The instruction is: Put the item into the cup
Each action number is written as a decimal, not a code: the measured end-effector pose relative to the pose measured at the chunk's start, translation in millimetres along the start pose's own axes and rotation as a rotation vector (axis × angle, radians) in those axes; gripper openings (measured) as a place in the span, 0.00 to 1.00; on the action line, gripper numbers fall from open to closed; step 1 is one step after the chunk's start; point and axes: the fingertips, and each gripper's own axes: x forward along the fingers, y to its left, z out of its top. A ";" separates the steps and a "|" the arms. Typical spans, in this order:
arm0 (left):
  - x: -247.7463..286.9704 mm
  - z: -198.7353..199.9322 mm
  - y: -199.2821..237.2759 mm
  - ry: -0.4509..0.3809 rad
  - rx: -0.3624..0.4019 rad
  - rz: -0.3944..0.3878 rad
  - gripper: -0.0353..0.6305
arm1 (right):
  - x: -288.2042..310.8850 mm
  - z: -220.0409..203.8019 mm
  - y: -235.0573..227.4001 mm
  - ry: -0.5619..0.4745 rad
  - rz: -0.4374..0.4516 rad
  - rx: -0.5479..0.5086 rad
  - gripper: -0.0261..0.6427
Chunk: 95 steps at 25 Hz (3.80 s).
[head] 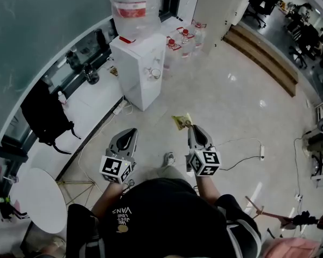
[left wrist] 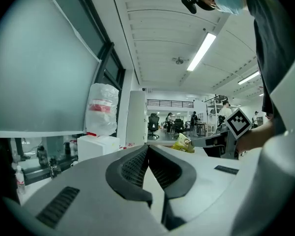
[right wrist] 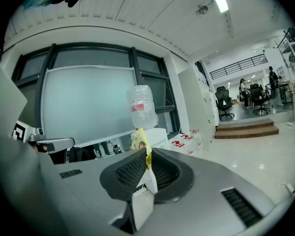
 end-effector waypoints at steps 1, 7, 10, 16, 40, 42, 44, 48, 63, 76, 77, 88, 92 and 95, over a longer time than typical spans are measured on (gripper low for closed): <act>-1.2 0.2 -0.5 0.001 -0.003 -0.001 0.08 | -0.9 1.4 2.3 -0.006 0.005 0.010 0.13; 15.1 -1.7 2.8 -0.001 -0.010 0.013 0.08 | 13.7 6.2 -8.0 -0.017 0.020 0.025 0.13; 37.3 -3.9 5.8 0.003 -0.013 0.027 0.08 | 33.0 10.9 -23.5 -0.010 0.035 0.026 0.13; 109.1 -6.9 6.4 0.004 -0.022 0.058 0.08 | 82.7 24.9 -73.0 0.015 0.086 0.010 0.13; 285.5 -18.2 49.5 0.024 -0.062 0.180 0.08 | 238.7 41.9 -161.0 0.139 0.272 -0.048 0.13; 293.3 -21.2 71.5 0.029 -0.070 0.171 0.08 | 259.6 41.0 -155.9 0.143 0.256 -0.048 0.13; 303.0 -22.3 94.5 0.045 -0.076 0.150 0.08 | 282.0 44.4 -149.8 0.140 0.233 -0.041 0.13; 325.3 -17.7 137.2 0.076 -0.075 0.088 0.08 | 323.1 54.8 -140.3 0.129 0.174 -0.019 0.13; 403.6 -34.6 224.1 0.117 -0.084 0.021 0.08 | 458.8 49.1 -143.7 0.165 0.135 -0.079 0.13; 494.6 -63.5 256.2 0.108 -0.174 0.231 0.08 | 593.6 24.5 -187.1 0.289 0.323 -0.226 0.13; 500.0 -68.7 258.5 0.106 -0.181 0.245 0.08 | 603.2 17.8 -189.0 0.296 0.336 -0.247 0.13; 525.6 -114.4 276.9 0.118 -0.190 0.277 0.08 | 685.5 -75.1 -180.0 0.375 0.380 -0.389 0.13; 518.0 -129.7 282.1 0.133 -0.202 0.291 0.08 | 711.2 -106.4 -172.4 0.393 0.368 -0.414 0.13; 508.5 -140.0 285.8 0.150 -0.218 0.312 0.08 | 726.7 -125.5 -165.4 0.404 0.369 -0.443 0.13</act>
